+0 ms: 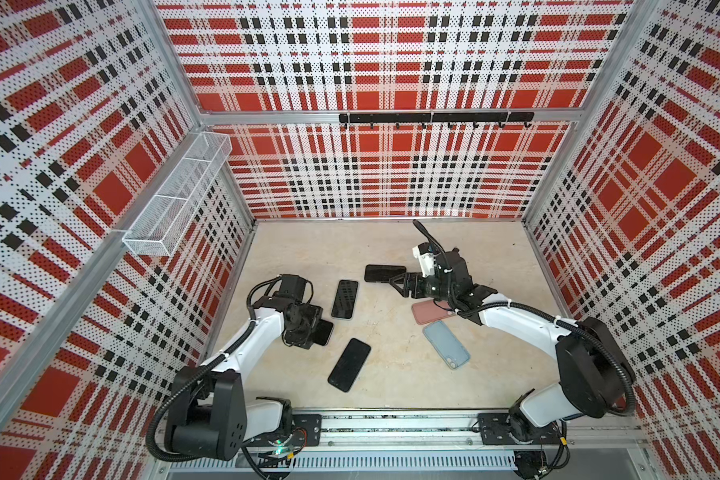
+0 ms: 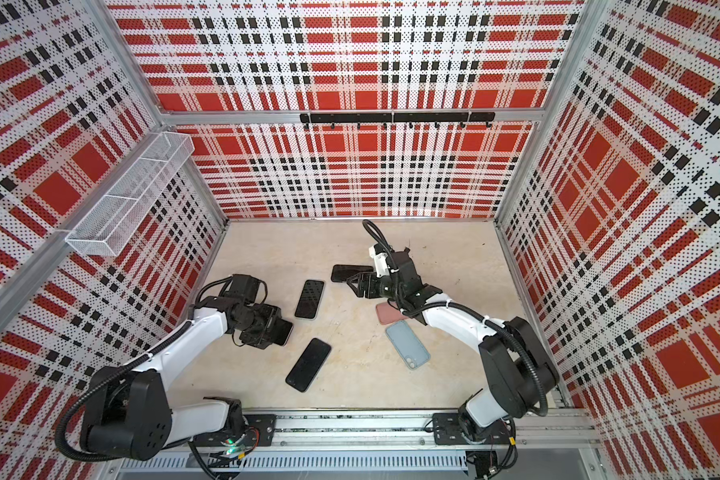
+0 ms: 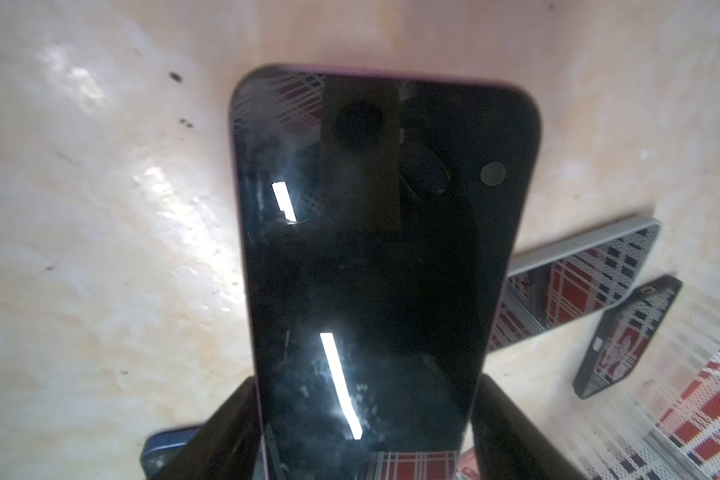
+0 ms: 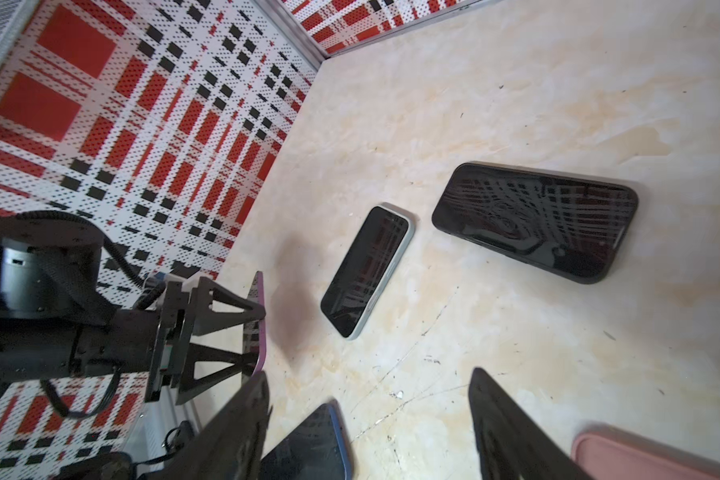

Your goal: Put the phone into the phone case

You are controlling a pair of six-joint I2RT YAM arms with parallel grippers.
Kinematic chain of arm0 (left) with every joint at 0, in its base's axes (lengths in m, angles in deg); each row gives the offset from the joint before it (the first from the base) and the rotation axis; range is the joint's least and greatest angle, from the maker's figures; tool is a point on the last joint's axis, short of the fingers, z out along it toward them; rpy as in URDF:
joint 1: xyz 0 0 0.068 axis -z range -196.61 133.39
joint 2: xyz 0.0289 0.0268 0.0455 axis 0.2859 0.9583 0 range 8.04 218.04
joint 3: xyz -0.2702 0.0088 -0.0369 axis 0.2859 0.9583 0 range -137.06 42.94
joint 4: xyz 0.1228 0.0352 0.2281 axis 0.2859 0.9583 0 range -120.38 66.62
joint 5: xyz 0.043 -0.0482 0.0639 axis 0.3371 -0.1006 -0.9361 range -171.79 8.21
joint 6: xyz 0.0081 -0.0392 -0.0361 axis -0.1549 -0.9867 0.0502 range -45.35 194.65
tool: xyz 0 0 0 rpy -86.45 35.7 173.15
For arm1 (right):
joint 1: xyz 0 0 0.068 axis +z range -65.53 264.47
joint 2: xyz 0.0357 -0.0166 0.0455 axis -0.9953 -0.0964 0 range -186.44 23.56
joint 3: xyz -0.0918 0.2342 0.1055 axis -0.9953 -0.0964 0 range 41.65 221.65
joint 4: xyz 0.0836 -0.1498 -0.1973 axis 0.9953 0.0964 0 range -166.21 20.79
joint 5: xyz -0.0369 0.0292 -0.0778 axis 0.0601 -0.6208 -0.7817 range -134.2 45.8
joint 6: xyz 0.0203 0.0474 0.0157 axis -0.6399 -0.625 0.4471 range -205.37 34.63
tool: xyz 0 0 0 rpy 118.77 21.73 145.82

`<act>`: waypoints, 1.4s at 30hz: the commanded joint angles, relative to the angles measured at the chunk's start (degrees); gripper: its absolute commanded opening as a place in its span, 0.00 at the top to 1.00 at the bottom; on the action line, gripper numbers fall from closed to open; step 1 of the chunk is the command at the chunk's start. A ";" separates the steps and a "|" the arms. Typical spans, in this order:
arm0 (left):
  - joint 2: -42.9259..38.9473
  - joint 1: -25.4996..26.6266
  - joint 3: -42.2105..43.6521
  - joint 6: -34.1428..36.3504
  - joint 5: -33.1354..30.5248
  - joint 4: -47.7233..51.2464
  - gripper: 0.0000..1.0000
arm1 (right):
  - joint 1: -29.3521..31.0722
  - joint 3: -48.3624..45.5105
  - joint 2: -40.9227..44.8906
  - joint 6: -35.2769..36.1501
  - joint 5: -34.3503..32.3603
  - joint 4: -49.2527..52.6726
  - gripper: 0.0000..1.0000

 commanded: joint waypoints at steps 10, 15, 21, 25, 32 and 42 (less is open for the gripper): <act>3.80 6.64 -9.37 -7.13 1.38 -8.43 0.52 | 4.79 -3.92 -6.27 -8.87 11.67 -25.21 0.27; 7.47 9.53 -13.52 -8.87 1.22 -11.04 0.52 | 5.62 -7.53 -10.43 -15.23 11.58 -36.14 0.27; 12.15 14.02 -17.57 -10.30 2.06 -13.88 0.52 | 6.79 -8.04 -15.57 -19.13 11.83 -44.23 0.28; 14.11 15.87 -19.71 -10.81 2.30 -14.96 0.52 | 7.16 -6.84 -16.64 -18.70 10.82 -44.00 0.28; 15.59 17.72 -21.19 -11.47 2.60 -15.75 0.53 | 7.18 -4.13 -20.89 -19.68 9.06 -45.79 0.35; 16.57 18.97 -21.45 -12.16 3.34 -17.28 0.52 | 7.22 -3.20 -23.97 -21.93 7.07 -49.68 0.63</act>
